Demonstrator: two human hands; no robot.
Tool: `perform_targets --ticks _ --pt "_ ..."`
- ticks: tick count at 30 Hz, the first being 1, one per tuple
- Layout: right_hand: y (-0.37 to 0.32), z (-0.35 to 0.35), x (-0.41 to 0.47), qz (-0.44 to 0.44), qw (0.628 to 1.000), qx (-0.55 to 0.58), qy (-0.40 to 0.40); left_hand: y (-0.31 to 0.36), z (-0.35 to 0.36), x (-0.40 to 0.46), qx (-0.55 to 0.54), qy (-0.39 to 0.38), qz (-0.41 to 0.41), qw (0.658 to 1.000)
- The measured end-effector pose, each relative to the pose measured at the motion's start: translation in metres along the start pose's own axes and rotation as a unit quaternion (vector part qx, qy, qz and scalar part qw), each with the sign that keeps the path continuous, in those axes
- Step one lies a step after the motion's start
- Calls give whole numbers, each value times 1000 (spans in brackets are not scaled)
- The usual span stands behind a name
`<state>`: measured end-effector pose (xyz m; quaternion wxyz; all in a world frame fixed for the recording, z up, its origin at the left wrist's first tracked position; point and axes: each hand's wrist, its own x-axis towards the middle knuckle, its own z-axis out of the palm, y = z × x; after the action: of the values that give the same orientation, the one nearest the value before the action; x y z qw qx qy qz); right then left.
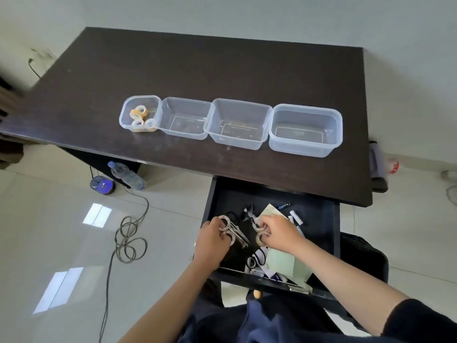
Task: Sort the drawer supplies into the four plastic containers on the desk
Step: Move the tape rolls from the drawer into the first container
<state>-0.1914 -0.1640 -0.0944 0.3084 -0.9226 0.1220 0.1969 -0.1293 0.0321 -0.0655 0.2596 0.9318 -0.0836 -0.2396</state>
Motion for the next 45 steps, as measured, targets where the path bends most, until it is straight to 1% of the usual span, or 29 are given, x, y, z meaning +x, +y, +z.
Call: perform_targets --ticks 7,10,12,14,17,21,24,27,29,32,36,38,41,45 --pt "-23 -9 -5 46 995 47 77 1 -20 28 -20 -12 61 998" --pt "-47 -8 6 52 988 78 127 -1 -39 47 -17 -29 85 996" --pt "-70 -11 20 43 984 93 147 -2 -59 65 -30 -24 94 995" --pt "-99 -16 40 25 982 89 163 -8 -84 82 -49 -11 98 994" --pt "-147 -24 71 12 973 101 208 -22 -127 105 -69 14 108 992" --pt "-210 -41 123 -24 959 138 245 -37 -192 145 -97 80 142 982" --pt "-257 -55 167 -55 951 141 269 -49 -244 180 -91 128 162 974" --pt "-293 -71 202 -66 943 136 297 -57 -281 212 -77 148 159 973" --pt "-315 -82 225 -55 946 123 297 -61 -301 238 -74 139 151 976" --pt "-336 -95 256 -14 957 89 276 -63 -320 273 -43 105 146 983" --pt "-348 -98 285 17 971 35 235 -61 -326 300 17 49 156 986" --pt "-352 -99 292 23 974 19 222 -60 -327 305 25 29 165 985" --pt "-353 -98 296 28 973 23 226 -62 -327 308 15 -2 180 983" --pt "-347 -92 294 19 969 48 240 -65 -325 311 27 -42 198 979"
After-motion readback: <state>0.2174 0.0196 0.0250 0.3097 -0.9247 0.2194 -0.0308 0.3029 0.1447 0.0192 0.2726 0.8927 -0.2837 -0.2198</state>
